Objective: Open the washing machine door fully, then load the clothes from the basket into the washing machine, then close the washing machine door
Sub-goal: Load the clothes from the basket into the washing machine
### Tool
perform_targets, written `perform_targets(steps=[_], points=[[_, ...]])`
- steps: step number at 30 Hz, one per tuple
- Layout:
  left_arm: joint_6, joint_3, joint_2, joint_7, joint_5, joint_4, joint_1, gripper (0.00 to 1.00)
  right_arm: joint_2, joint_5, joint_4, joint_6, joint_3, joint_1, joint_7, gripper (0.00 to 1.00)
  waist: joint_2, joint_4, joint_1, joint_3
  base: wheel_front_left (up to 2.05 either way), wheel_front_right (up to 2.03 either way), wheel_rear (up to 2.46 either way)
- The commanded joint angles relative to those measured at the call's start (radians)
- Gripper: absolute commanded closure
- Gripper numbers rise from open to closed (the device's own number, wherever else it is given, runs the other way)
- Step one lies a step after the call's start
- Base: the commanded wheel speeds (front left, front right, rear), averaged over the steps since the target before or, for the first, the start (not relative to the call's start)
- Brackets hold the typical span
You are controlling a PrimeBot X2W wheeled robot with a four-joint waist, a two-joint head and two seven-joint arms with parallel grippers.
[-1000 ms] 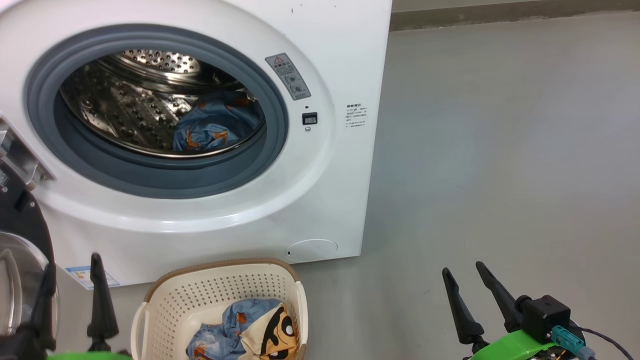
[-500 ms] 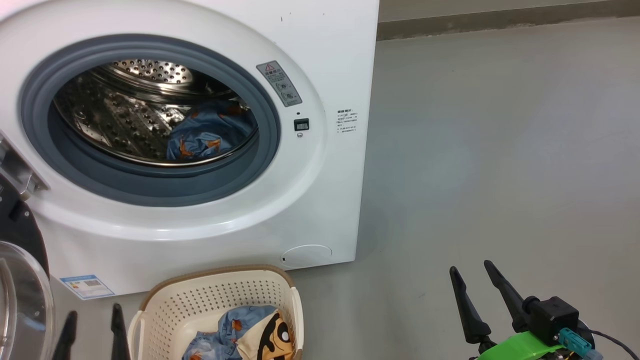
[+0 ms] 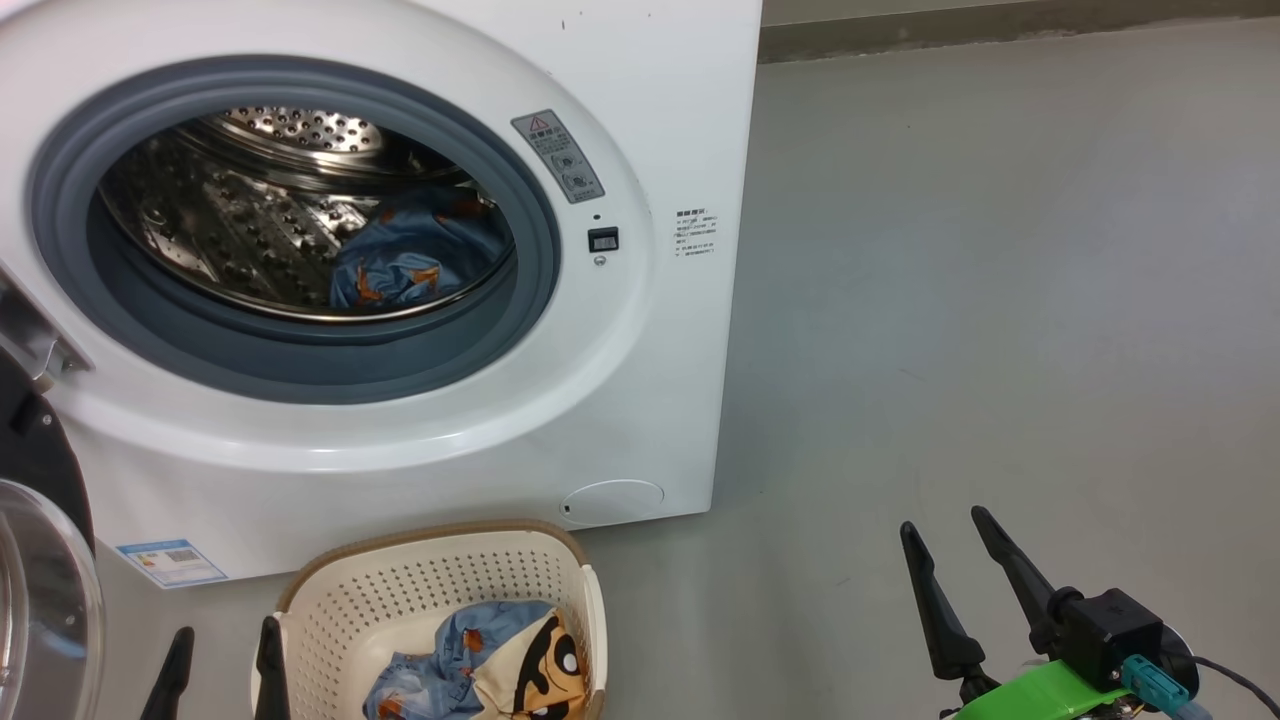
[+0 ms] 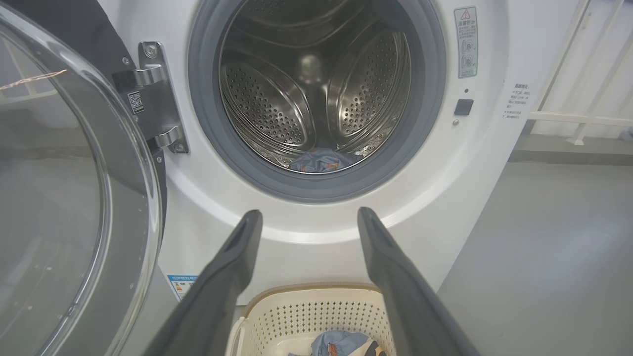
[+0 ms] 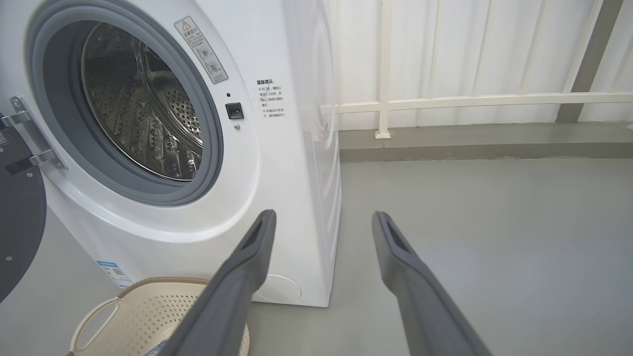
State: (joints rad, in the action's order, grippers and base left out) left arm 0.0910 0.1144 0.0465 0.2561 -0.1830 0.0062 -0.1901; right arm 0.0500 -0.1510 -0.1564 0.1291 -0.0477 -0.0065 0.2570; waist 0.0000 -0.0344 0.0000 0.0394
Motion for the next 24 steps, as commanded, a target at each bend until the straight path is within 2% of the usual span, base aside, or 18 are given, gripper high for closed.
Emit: perform_targets(steps=[1, 24], points=[[-0.012, 0.028, 0.004, 0.006, -0.004, -0.02, 0.013, 0.0, 0.0, 0.011, 0.028, 0.002, -0.023, -0.016, 0.005, 0.0, 0.0, 0.0, 0.0, -0.001, 0.0, 0.0, 0.0], [-0.015, -0.003, 0.004, 0.006, -0.032, -0.015, 0.007, 0.0, 0.0, 0.005, 0.039, 0.002, 0.005, -0.01, 0.005, 0.0, 0.0, 0.018, 0.0, 0.011, 0.0, 0.0, 0.0]])
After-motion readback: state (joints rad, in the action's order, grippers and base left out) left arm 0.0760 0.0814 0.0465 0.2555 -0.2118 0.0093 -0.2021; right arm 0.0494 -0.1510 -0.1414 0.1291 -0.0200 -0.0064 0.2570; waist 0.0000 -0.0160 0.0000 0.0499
